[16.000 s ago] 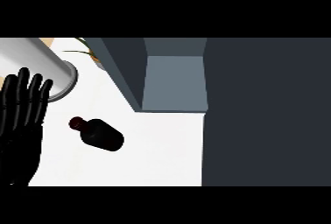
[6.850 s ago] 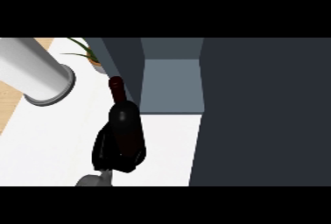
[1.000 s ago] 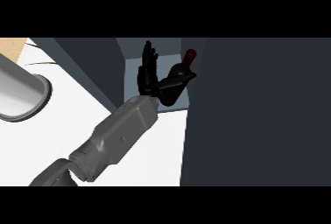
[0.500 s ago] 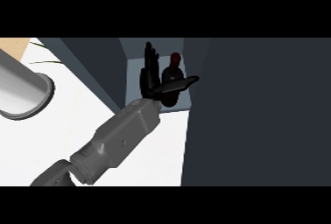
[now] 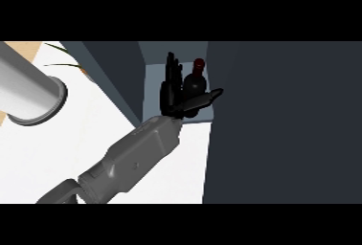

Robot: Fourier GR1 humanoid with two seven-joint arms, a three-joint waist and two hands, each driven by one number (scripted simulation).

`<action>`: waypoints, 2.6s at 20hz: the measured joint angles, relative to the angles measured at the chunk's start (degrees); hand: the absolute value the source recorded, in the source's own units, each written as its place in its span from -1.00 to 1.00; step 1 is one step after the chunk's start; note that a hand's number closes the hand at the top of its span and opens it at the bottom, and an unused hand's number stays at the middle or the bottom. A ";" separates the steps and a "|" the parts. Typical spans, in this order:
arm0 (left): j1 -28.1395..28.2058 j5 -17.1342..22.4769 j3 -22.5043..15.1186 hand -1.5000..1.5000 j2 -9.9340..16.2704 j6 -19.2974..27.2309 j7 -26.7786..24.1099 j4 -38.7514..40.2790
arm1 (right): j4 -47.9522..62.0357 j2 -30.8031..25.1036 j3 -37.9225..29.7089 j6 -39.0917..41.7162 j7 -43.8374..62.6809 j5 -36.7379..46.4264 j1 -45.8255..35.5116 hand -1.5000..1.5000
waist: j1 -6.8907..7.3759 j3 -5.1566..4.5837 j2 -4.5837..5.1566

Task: Pick up the wine, place it into the cabinet and close the cabinet

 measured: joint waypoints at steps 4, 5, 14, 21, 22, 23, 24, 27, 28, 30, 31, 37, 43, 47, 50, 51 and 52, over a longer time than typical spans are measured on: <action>0.55 0.06 -1.49 -1.00 0.00 -0.56 -0.21 -1.41 | -0.78 0.09 0.01 -0.49 0.61 0.04 0.25 -1.00 | 0.83 0.01 -0.20; 0.71 0.18 -1.93 -1.00 0.02 -0.43 -0.38 -1.84 | -0.11 0.05 -0.16 -0.20 0.07 -0.11 0.31 -1.00 | 0.91 0.01 -0.22; 5.52 -3.62 -2.61 -1.00 0.02 0.01 -2.40 -6.34 | -3.59 -0.24 0.05 -1.59 2.71 0.91 1.93 -1.00 | 2.74 0.01 -0.72; 11.93 -11.30 -0.88 -1.00 1.03 1.70 -2.67 -13.90 | -4.19 -0.61 -1.15 -1.61 2.46 0.53 2.75 -1.00 | 3.97 0.03 -0.98; 13.19 -12.55 -1.01 -1.00 1.31 1.77 -2.74 -15.18 | -4.84 -0.70 -1.34 -1.72 2.76 0.37 2.93 -1.00 | 4.04 0.03 -1.00; 13.67 -13.52 -0.79 -1.00 2.09 2.17 -2.18 -17.12 | -5.01 -0.45 -0.78 -2.13 3.03 1.11 2.97 -1.00 | 4.13 0.03 -1.03; 14.42 -14.54 -0.69 -1.00 3.11 2.29 -1.44 -18.89 | -5.10 -0.71 -1.35 -2.24 3.55 0.63 2.65 -1.00 | 4.20 0.03 -1.04; 17.67 -17.68 -1.39 -1.00 4.95 2.57 -0.43 -24.42 | -3.02 -0.25 -0.77 -1.85 1.46 1.89 2.84 -1.00 | 4.43 0.04 -1.06; 18.29 -18.61 -1.56 -1.00 6.18 2.64 0.45 -26.58 | -3.29 -0.40 -0.99 -1.87 1.72 1.72 2.82 -1.00 | 4.45 0.04 -1.07; 19.86 -20.36 -1.81 -1.00 8.49 2.92 2.18 -31.12 | -4.15 -0.22 -0.40 -2.50 2.47 2.53 2.55 -1.00 | 4.50 0.04 -1.10; 21.07 -21.19 -1.95 -1.00 9.93 2.62 2.77 -33.22 | -4.23 -0.27 -0.44 -2.31 1.88 2.88 3.16 -1.00 | 4.50 0.03 -1.11; 28.57 -26.11 -3.00 -1.00 17.96 3.40 5.80 -47.90 | -4.46 -2.00 -3.15 -0.91 2.28 -0.34 2.57 1.00 | 4.67 0.05 -1.13; 34.62 -28.71 -3.24 1.00 26.83 0.24 8.19 -59.37 | -5.06 -5.83 -3.20 5.83 0.83 -2.93 4.98 1.00 | 4.61 0.07 -1.16; 38.87 -29.56 -1.29 1.00 32.71 -3.11 8.57 -64.98 | -5.20 -6.62 0.01 8.97 0.84 -3.45 6.45 1.00 | 4.58 0.06 -1.15; 42.20 -29.60 0.25 1.00 36.98 -4.67 9.16 -69.87 | -5.39 -6.84 2.28 10.61 1.60 -4.04 7.97 1.00 | 4.62 0.05 -1.20; 43.58 -29.45 0.90 1.00 38.62 -5.74 8.95 -71.21 | -5.47 -6.51 3.88 10.59 2.33 -4.12 8.35 1.00 | 4.67 0.04 -1.22; 44.53 -28.93 2.08 1.00 40.18 -7.26 8.95 -71.76 | -5.50 -6.02 5.30 10.47 2.75 -4.19 8.44 1.00 | 4.67 0.03 -1.20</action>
